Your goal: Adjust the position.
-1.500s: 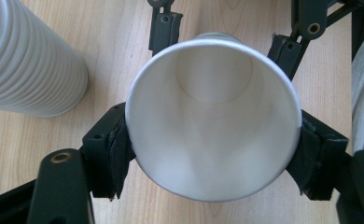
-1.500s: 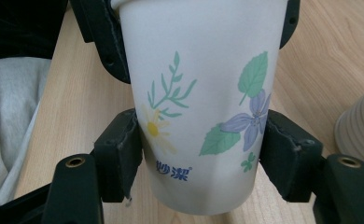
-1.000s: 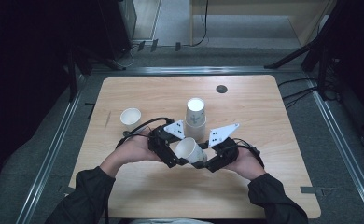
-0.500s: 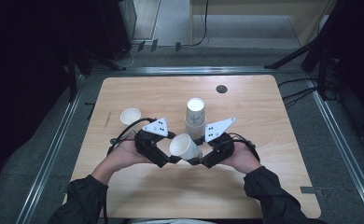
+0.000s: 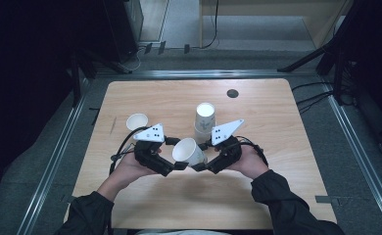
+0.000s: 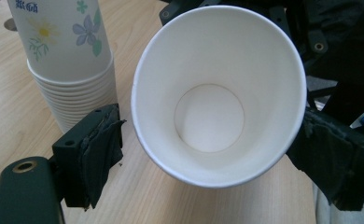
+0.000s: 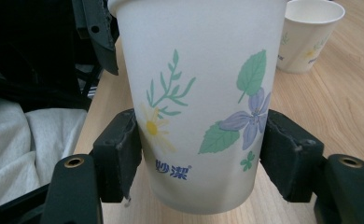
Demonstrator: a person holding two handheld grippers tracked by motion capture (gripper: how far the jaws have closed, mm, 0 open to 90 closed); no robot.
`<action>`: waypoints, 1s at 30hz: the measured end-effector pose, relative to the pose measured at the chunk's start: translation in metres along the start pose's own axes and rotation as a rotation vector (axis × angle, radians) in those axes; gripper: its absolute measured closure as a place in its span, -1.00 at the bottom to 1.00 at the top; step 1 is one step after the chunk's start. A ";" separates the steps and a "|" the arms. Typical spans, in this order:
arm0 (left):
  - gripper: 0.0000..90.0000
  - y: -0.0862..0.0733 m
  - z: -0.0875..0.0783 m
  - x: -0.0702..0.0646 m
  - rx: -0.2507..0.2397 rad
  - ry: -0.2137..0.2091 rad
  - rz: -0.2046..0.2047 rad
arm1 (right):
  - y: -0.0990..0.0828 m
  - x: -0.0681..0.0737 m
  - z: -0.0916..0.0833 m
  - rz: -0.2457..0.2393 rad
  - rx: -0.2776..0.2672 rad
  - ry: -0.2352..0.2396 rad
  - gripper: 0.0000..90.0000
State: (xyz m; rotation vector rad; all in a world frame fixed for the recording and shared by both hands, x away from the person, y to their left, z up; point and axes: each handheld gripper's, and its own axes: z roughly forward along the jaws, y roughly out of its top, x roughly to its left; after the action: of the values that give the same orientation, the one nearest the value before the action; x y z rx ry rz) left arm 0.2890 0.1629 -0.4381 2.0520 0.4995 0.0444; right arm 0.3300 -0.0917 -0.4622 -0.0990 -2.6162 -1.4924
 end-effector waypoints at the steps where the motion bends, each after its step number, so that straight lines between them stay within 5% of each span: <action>1: -0.72 0.000 0.000 0.000 -0.001 0.001 -0.002 | 0.001 0.000 0.000 0.002 -0.003 0.002 -0.25; 16: -0.54 -0.002 0.007 -0.003 -0.049 0.001 -0.018 | 0.000 -0.001 0.008 0.020 0.009 0.028 -0.25; 24: -0.43 -0.001 0.008 -0.005 -0.022 0.012 0.006 | 0.000 -0.002 0.009 0.027 0.026 0.036 -0.26; 30: -0.43 0.002 -0.002 -0.007 0.011 0.045 0.042 | -0.002 -0.002 0.009 0.031 0.050 0.007 -0.51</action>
State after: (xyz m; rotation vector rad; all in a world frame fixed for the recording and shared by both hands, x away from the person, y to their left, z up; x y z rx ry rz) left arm 0.2826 0.1608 -0.4339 2.0761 0.4857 0.1139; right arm 0.3313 -0.0847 -0.4689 -0.1285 -2.6317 -1.4142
